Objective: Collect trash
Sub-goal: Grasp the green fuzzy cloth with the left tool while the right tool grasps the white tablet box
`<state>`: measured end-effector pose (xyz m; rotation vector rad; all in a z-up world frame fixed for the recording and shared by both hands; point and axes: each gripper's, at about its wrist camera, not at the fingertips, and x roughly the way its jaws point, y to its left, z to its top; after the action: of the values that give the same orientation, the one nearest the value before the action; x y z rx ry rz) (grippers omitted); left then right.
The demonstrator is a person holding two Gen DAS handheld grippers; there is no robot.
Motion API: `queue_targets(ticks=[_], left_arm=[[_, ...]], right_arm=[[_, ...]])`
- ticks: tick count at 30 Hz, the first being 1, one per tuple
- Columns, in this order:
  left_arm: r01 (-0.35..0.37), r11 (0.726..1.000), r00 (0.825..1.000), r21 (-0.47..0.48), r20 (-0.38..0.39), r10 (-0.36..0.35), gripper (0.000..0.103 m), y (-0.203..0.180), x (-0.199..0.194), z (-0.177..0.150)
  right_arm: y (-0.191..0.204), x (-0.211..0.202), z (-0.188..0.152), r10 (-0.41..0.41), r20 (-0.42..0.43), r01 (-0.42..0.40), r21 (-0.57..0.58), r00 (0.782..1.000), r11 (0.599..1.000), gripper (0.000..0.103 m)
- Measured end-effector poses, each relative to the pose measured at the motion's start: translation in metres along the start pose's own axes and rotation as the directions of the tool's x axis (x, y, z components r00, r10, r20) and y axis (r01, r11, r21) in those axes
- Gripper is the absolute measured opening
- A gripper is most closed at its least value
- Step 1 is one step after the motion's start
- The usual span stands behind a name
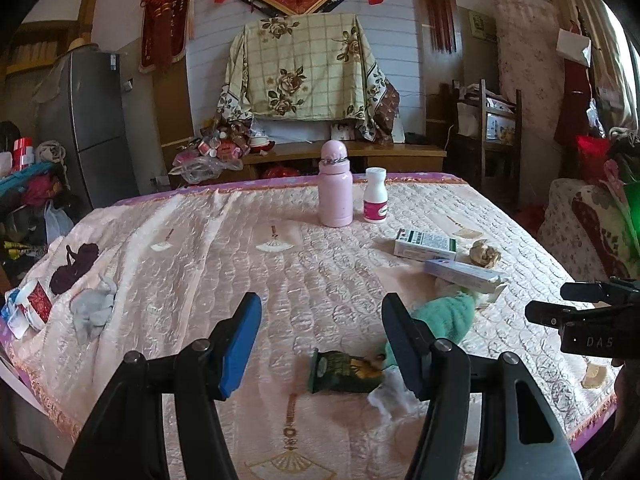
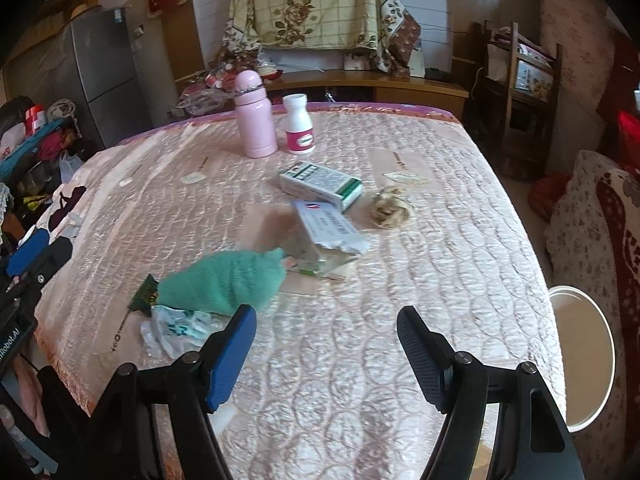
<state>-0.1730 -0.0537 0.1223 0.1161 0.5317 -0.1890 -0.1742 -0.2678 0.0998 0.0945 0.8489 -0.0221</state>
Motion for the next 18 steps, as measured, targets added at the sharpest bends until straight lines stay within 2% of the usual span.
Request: queue_targets(ticks=[7,13,16,18], left_arm=[[-0.006,1.0,1.0,-0.008,-0.011,0.006,0.064,0.015,0.008,-0.006],[-0.004,1.0,0.999,-0.01,-0.052,0.004,0.064,0.029,0.021,-0.014],[0.011,1.0,0.996,0.003,-0.086,-0.011,0.066,0.033,0.029,-0.018],[0.047,0.999,0.992,0.0,-0.116,-0.046,0.067,0.037,0.035,-0.02]], right_arm=[[0.017,0.012,0.005,0.013,-0.019,-0.013,-0.019,1.0,1.0,0.076],[0.027,0.027,0.008,0.021,-0.042,-0.023,-0.029,0.999,0.999,0.076],[0.028,0.033,0.008,0.026,-0.056,-0.027,-0.027,0.998,0.999,0.076],[0.027,0.04,0.008,0.028,-0.071,-0.03,-0.02,0.997,0.999,0.076]])
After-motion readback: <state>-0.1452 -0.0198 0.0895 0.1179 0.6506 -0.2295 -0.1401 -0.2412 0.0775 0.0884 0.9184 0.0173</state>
